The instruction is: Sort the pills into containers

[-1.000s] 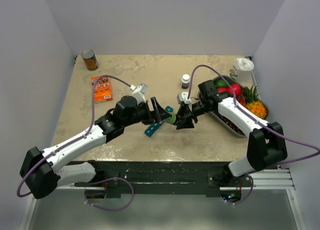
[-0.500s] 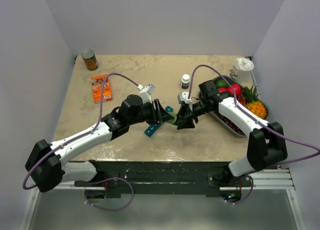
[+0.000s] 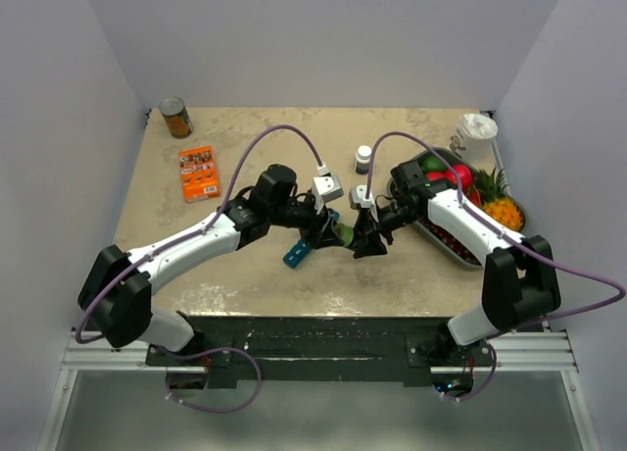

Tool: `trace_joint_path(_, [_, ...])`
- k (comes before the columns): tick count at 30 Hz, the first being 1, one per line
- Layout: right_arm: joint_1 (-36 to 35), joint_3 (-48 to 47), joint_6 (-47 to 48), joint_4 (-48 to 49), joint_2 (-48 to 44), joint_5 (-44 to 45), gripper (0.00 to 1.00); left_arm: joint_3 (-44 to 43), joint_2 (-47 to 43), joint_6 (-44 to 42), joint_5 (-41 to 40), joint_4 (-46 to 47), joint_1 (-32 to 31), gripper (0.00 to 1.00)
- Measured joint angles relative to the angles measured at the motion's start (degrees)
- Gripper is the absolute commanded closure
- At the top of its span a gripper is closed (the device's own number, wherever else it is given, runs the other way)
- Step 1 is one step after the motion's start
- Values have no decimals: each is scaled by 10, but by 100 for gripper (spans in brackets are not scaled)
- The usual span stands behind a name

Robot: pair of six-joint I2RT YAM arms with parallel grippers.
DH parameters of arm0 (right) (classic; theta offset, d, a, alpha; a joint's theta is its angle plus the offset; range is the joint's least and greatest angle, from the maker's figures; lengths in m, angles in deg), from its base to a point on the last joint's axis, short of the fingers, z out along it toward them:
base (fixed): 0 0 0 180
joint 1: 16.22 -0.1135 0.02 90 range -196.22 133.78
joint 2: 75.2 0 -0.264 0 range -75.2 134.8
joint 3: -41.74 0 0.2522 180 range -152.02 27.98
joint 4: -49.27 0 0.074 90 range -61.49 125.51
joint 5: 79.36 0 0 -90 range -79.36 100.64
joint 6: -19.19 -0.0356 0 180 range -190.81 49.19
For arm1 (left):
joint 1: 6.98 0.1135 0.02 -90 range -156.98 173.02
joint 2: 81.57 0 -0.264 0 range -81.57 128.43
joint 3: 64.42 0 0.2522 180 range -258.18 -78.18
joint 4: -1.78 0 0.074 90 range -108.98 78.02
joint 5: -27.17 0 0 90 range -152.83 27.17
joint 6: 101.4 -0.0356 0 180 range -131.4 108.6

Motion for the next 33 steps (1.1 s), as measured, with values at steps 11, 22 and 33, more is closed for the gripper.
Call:
trace_joint_path(11, [-7, -1, 2, 19, 1, -28, 100, 172, -178, 105, -18, 151, 17, 1])
trace_joint_path(22, [-7, -1, -2, 27, 1, -28, 100, 203, -243, 417, -156, 207, 20, 1])
trace_joint_path(33, [-7, -1, -8, 35, 1, -27, 100, 104, -162, 493, -281, 68, -41, 11])
